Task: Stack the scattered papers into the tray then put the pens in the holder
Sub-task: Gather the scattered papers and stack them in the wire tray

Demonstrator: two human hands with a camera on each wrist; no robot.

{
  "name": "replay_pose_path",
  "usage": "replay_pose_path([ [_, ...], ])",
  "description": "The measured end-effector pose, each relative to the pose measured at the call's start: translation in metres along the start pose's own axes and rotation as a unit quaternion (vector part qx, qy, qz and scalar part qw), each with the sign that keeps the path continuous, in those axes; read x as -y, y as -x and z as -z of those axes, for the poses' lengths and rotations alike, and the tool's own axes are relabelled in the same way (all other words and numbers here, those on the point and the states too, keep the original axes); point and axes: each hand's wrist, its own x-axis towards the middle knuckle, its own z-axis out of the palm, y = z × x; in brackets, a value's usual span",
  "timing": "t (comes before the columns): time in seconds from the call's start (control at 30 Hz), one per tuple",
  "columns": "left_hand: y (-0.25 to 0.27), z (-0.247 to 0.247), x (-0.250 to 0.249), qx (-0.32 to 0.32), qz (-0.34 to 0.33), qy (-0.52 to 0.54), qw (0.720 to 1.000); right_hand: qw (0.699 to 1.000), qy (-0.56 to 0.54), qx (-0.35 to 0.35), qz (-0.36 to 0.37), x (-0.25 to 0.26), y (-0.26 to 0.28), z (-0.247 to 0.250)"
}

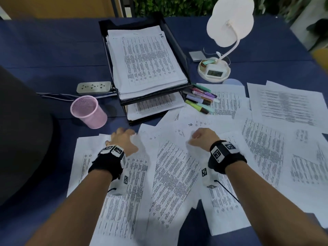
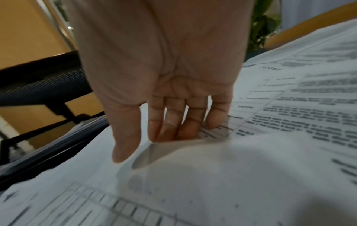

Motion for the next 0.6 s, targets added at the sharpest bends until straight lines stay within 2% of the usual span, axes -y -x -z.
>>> replay_pose_path([
  [0.07,0.003,0.001,0.002,0.037,-0.027,-0.061,0.997,0.996,0.075,0.036,0.025,0.005,0.004,-0.004],
  [0.17,0.002,0.004,0.000,0.027,-0.055,-0.140,0.988,0.990,0.121,0.063,0.025,0.010,0.005,-0.010],
  [0.27,0.001,0.009,0.003,0.029,-0.066,-0.173,0.982,0.987,0.143,0.060,0.043,0.014,0.007,-0.009],
  [0.5,-0.002,0.015,0.015,0.020,-0.116,-0.160,0.980,0.993,0.097,-0.012,0.069,0.021,0.008,0.008],
  [0.6,-0.003,0.018,0.015,0.013,-0.139,-0.098,0.985,0.970,0.230,0.078,0.030,0.025,0.010,0.020],
])
